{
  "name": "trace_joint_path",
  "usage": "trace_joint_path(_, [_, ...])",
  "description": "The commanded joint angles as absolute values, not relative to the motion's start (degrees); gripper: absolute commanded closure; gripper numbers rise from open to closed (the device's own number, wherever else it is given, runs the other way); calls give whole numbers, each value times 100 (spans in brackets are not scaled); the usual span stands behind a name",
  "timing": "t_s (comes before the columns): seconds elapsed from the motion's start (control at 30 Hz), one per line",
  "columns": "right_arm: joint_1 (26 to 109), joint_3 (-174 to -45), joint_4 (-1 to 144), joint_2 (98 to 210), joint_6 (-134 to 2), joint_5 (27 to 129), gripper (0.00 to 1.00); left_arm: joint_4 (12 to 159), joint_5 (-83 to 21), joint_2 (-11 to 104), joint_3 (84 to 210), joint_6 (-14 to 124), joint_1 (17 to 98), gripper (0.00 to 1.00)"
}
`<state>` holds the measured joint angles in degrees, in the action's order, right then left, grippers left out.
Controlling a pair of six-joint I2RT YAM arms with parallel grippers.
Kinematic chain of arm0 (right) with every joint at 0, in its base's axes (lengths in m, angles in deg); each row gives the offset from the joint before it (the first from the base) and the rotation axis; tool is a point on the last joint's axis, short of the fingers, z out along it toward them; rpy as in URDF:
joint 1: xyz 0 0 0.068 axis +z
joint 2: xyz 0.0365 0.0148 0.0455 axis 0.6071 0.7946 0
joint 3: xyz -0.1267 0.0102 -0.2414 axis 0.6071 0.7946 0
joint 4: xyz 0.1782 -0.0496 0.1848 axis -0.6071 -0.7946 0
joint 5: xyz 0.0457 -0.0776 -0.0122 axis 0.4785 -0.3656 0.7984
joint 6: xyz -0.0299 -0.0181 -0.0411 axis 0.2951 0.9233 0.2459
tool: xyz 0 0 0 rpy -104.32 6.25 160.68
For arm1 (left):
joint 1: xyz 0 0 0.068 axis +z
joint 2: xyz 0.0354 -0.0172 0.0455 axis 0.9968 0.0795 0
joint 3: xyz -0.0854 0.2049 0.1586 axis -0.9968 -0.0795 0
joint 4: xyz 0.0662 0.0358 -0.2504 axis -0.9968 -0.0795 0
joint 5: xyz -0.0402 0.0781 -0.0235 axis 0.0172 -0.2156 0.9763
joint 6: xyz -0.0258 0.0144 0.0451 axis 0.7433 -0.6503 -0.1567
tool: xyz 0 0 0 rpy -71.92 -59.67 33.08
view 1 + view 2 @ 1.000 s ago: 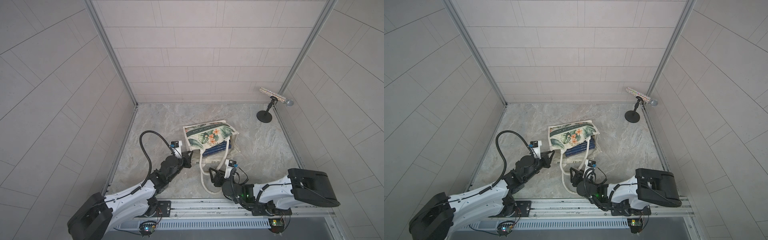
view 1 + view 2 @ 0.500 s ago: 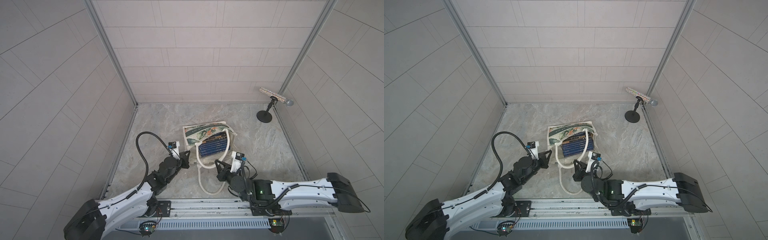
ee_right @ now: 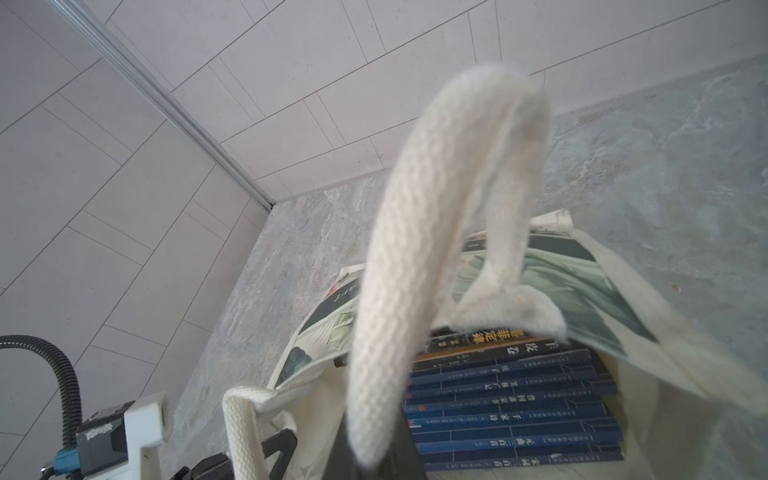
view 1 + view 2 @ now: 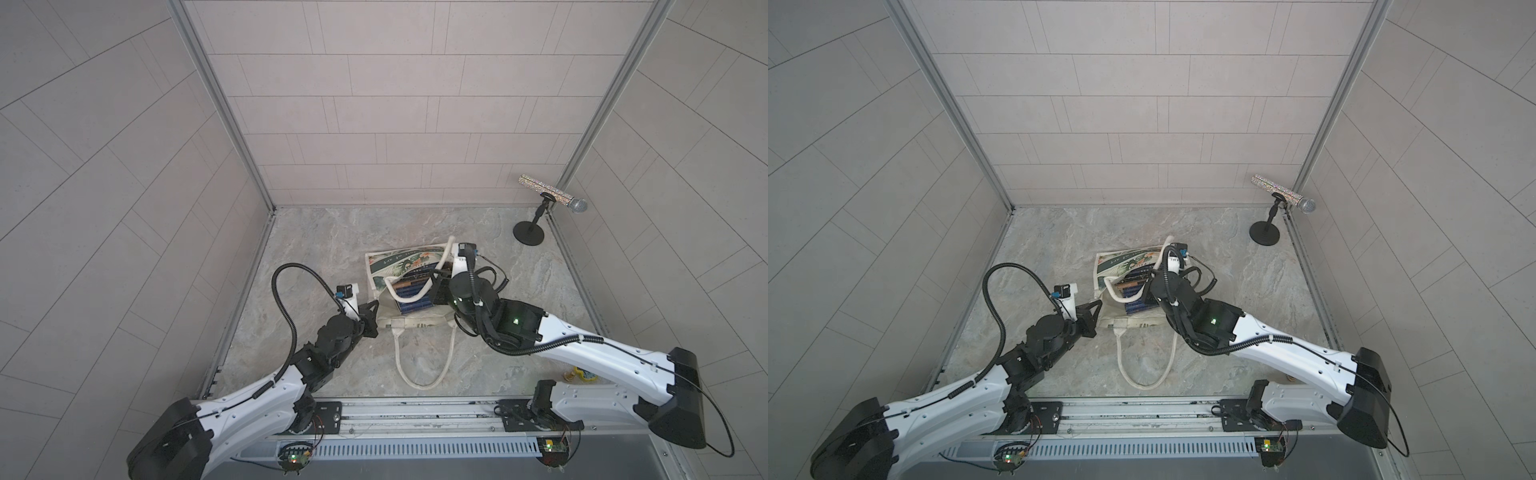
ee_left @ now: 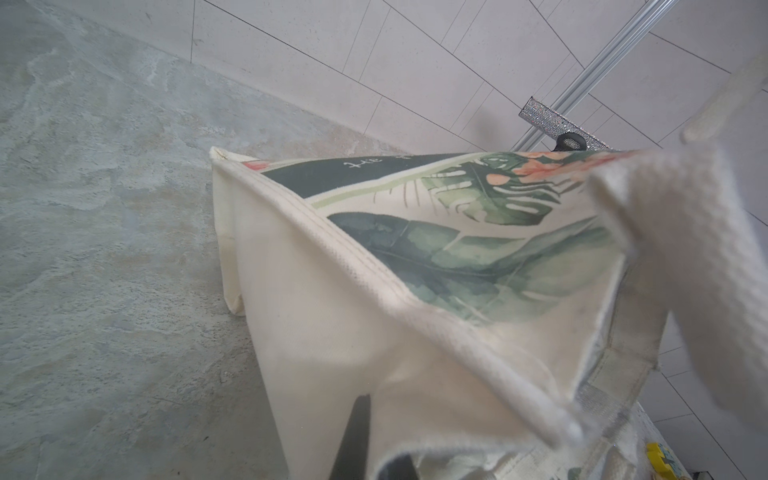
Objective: Take out the books from the canvas bag
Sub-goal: Adjust the canvas bag at the center of the board.
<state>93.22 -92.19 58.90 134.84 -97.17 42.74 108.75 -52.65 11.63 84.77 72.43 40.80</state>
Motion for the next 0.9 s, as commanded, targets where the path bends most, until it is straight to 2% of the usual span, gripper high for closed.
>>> trace_joint_path(0.0, [9158,-9752,5526,13643,-9362,4530,100,10933,-5145,1221,8396,7058,4048,100])
trace_joint_path(0.27, [8771,-10753,5289,14012,-9054,4585,100,11072,-5036,1424,8423,7037,4054,100])
trace_joint_path(0.5, [8146,-11638,4732,14905,-9012,5095,97,11138,-4977,1432,8420,7028,4054,100])
trace_joint_path(0.7, [7913,-12440,4370,15769,-8865,5313,84,11312,-4817,1623,8454,7028,4052,100])
trace_joint_path(0.87, [7726,-13235,3631,16470,-8878,5763,77,11376,-4738,1651,8458,7008,4055,100])
